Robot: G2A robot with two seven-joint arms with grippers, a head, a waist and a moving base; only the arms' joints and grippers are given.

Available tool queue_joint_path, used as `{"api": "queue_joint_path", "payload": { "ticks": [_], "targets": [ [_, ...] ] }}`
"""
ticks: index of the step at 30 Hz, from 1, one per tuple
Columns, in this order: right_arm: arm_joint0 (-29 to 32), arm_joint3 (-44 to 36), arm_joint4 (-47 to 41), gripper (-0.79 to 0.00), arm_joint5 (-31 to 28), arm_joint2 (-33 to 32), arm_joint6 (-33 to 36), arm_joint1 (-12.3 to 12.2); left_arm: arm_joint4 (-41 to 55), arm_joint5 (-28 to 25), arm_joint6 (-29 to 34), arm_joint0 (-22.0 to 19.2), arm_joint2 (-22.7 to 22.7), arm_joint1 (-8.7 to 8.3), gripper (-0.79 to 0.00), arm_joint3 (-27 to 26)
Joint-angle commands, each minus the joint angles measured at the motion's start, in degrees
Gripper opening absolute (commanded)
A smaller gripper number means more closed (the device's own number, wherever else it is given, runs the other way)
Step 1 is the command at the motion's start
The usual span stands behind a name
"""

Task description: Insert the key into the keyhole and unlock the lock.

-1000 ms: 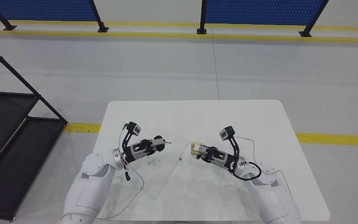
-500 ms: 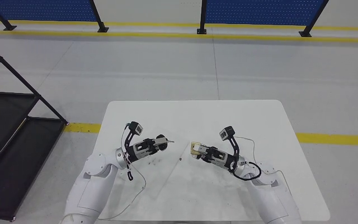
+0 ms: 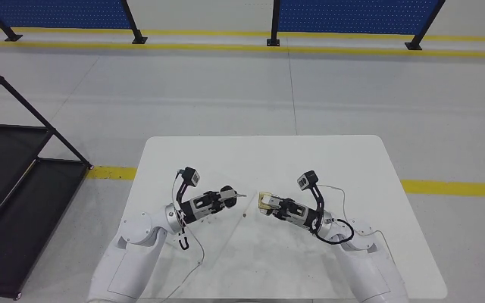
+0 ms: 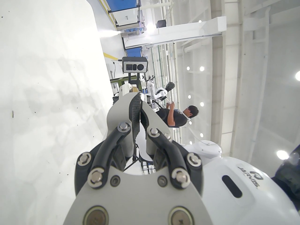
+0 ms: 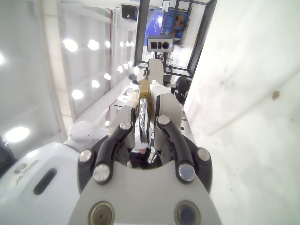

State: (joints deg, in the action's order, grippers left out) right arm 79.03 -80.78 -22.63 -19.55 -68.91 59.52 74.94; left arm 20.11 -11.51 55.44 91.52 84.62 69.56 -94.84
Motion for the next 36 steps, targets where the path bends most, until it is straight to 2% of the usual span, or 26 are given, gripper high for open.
{"api": "queue_joint_path", "payload": {
  "ticks": [1, 9, 17, 25, 36],
  "targets": [
    [0.0, 0.0, 0.0, -0.785, 0.0, 0.0, 0.0, 0.0, -0.1, 0.1, -0.2, -0.1, -0.2, -0.08, -0.785, 0.2],
    [0.9, -3.6, 7.8, -0.785, -4.5, 0.1, -0.9, -0.8, -0.1, 0.1, -0.1, -0.2, -0.5, -0.50, -0.785, 0.6],
    [1.4, -4.8, 9.2, -0.785, -6.5, 0.3, -1.6, -1.4, 0.4, -0.1, 0.8, -0.4, -1.0, -0.90, -0.785, 1.3],
    [1.8, -6.0, 12.2, -0.785, -6.0, 0.3, -4.8, -1.9, 0.2, -0.5, 1.5, -0.6, -1.6, -1.30, -0.785, 1.4],
    [2.9, -8.2, 15.4, -0.785, -2.4, 0.8, -8.9, -2.5, 0.7, -1.8, 2.1, -1.0, -2.4, -1.77, -0.785, 2.7]
  ]
}}
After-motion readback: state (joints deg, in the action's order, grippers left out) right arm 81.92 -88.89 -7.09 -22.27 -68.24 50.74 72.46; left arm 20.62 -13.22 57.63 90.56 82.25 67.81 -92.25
